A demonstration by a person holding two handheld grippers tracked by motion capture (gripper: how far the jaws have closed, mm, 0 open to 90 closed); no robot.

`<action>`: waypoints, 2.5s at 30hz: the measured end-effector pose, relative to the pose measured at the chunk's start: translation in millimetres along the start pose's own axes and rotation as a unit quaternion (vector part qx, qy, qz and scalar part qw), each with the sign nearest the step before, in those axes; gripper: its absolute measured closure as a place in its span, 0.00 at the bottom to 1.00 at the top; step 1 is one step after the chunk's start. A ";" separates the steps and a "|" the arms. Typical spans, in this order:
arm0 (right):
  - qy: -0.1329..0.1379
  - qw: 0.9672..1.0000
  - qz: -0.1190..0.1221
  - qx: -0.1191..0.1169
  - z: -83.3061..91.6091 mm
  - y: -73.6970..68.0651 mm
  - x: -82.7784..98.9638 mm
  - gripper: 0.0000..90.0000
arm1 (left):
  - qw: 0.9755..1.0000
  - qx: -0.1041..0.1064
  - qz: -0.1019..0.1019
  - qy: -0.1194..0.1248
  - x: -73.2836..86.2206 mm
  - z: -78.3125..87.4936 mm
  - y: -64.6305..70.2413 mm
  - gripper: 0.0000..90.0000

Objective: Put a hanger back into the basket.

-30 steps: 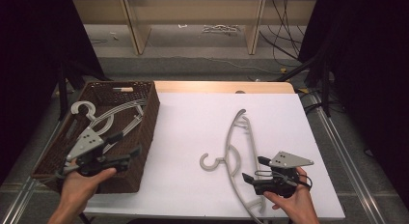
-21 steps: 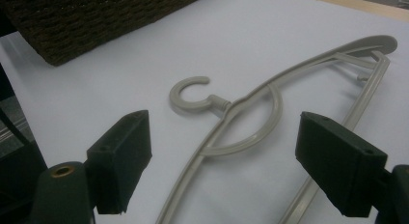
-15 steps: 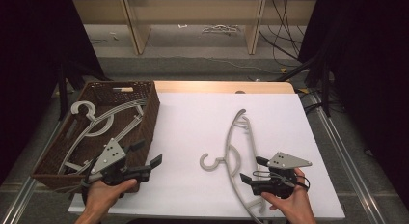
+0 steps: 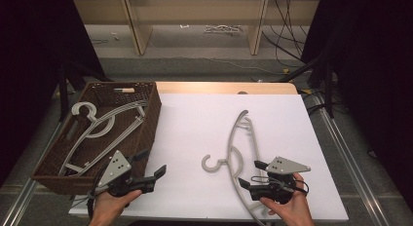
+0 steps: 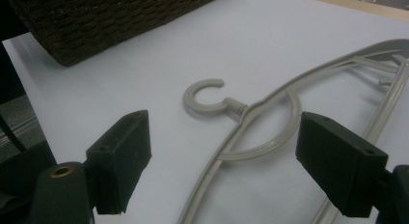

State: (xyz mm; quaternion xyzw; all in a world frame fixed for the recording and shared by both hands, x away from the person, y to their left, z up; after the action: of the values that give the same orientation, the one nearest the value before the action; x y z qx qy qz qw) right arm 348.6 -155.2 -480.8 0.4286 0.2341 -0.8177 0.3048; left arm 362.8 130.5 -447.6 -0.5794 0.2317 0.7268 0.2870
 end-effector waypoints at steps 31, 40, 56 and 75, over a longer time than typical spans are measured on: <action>-0.163 0.985 0.051 0.023 -45.5 -1.2 30.4 0.29 | 0.999 0.028 -0.012 -0.025 12.6 -5.7 24.9 0.21; -0.211 0.976 0.047 0.024 -55.1 -0.7 39.2 0.39 | 0.999 0.030 -0.019 -0.030 13.7 -6.2 25.4 0.21; -0.275 0.960 0.057 0.003 -64.2 -4.9 50.0 0.59 | 0.998 0.035 -0.027 -0.036 16.2 -7.7 27.2 0.23; -0.316 0.947 0.053 0.017 -69.6 1.4 45.2 0.73 | 0.998 0.034 -0.027 -0.036 16.2 -7.4 25.6 0.24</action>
State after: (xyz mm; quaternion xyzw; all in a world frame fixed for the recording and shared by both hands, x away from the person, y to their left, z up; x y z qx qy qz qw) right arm 368.3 -124.9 -555.5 0.1654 0.0890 -0.8974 0.3992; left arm 347.9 109.3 -464.9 -0.5487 0.2302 0.7307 0.3346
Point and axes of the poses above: each handheld gripper's, and its own axes: z roughly backward along the jaws, x roughly out of its underside, y roughly to its right, the point moved 10 cm from there along -z, roughly forward along the jaws, and after that the axes turned 2 degrees about -z, right-handed, at the moved point
